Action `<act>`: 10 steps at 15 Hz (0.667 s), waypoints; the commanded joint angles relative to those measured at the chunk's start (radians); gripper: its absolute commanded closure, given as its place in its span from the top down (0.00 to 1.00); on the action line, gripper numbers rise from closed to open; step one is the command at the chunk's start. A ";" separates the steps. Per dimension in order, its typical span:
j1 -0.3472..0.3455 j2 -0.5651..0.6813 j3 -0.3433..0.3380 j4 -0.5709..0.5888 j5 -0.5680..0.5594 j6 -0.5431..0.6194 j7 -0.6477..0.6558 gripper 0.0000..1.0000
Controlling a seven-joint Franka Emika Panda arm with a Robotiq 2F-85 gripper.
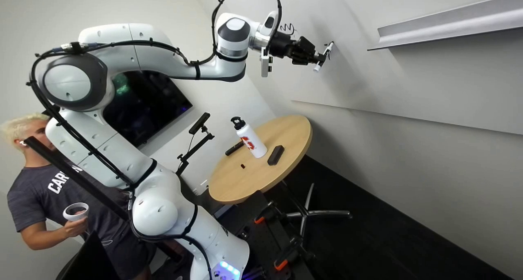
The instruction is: Use the black marker on the table to write on the whiteboard
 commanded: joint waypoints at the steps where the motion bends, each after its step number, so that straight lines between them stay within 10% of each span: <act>1: -0.006 0.031 -0.007 0.052 0.014 -0.037 -0.019 0.05; 10: 0.003 0.081 -0.007 0.080 0.022 -0.086 -0.040 0.05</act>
